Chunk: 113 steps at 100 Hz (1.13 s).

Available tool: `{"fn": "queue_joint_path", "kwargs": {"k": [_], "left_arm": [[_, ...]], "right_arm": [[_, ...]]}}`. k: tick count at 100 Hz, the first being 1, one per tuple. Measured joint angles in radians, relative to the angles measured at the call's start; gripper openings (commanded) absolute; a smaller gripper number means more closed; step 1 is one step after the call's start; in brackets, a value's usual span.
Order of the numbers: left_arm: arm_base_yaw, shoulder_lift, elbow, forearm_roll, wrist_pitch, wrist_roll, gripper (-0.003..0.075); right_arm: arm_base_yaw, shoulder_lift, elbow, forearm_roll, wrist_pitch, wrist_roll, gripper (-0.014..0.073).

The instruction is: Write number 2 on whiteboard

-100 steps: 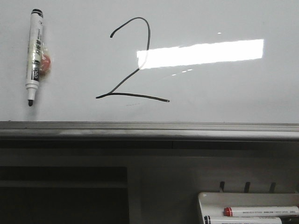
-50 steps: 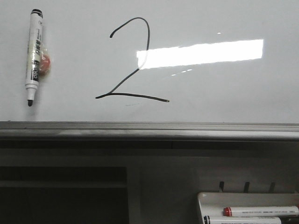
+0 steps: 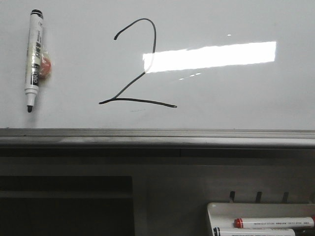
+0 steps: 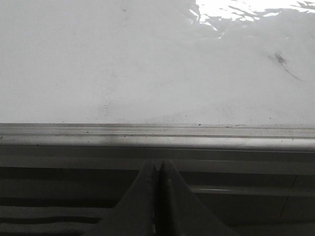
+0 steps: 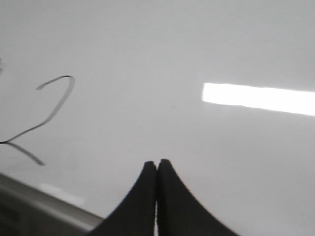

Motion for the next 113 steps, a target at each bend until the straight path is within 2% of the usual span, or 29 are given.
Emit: {"fn": "queue_joint_path", "kwargs": {"k": [20, 32, 41, 56, 113], "left_arm": [[0.000, 0.000, 0.000, 0.000, 0.000, 0.000, -0.0020], [0.000, 0.000, 0.000, 0.000, 0.000, 0.000, -0.0020], [0.000, 0.000, 0.000, 0.000, 0.000, 0.000, -0.0020], [0.000, 0.000, 0.000, 0.000, 0.000, 0.000, -0.0020], [0.000, 0.000, 0.000, 0.001, 0.000, 0.000, -0.0020]], "right_arm": [[-0.326, 0.000, 0.046, 0.005, -0.004, 0.002, -0.0060], [-0.417, -0.015, 0.132, 0.062, -0.004, 0.004, -0.0060], [-0.430, -0.032, 0.182, 0.108, 0.014, 0.004, -0.0060], [-0.430, -0.036, 0.182, 0.133, 0.154, 0.004, -0.0060], [-0.430, -0.036, 0.182, 0.137, 0.159, 0.007, -0.0060]]}}
